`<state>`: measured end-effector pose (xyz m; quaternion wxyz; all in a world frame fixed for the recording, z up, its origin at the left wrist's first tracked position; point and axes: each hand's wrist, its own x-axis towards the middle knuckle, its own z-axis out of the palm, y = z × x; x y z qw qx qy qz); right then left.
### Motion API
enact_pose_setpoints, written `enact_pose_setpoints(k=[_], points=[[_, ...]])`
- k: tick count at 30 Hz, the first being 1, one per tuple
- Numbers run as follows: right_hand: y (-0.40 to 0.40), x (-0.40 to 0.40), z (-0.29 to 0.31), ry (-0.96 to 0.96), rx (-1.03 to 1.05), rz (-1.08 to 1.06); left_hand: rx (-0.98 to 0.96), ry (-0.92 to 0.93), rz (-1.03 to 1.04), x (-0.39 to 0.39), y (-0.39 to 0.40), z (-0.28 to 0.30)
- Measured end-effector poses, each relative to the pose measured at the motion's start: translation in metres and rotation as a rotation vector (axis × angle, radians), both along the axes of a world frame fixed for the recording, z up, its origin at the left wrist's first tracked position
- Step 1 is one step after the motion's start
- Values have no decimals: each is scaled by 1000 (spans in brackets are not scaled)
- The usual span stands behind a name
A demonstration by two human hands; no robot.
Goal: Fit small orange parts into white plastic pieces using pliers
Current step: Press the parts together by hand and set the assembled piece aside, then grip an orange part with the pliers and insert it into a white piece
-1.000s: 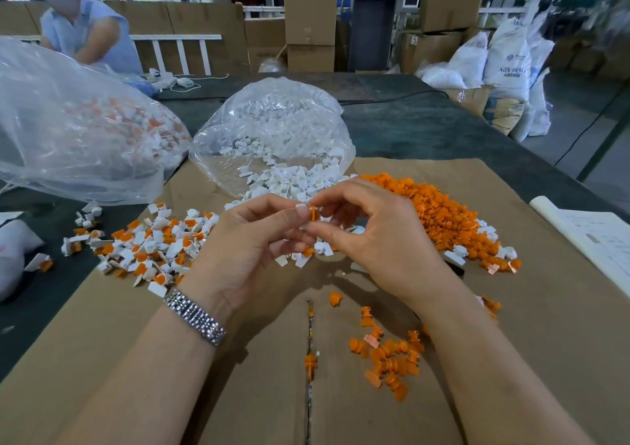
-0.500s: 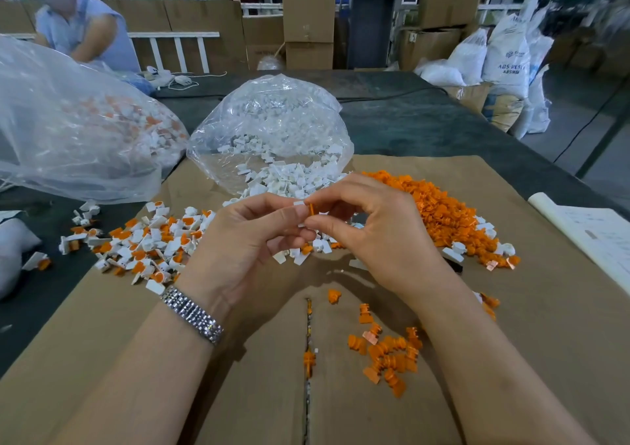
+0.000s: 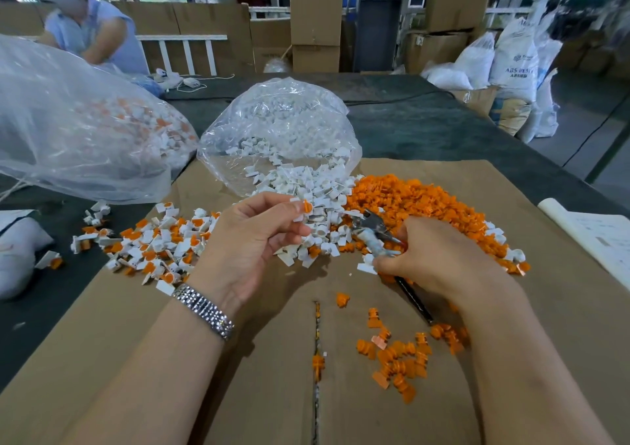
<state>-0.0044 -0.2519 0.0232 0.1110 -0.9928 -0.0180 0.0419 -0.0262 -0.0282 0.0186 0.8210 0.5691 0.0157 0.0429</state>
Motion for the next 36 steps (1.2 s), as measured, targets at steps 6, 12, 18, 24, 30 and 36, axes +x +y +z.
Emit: enact_pose_setpoints(k=[6,12,18,24,30,36], points=[[2,0,2,-33,93,37,-9,19,37,2,1,-1],[3,-5,18,-91,497,165,-92,19,57,3,0,-1],[16,-19,24,105,550,372,-102,-26,78,1,-3,-1],[22,-22,25,115,530,389,-19,-48,116,1,-7,-1],[24,-20,20,98,547,387,61,-70,151,1,-10,-4],[37,-21,11,-19,478,371,27,-47,170,1,-12,-5]])
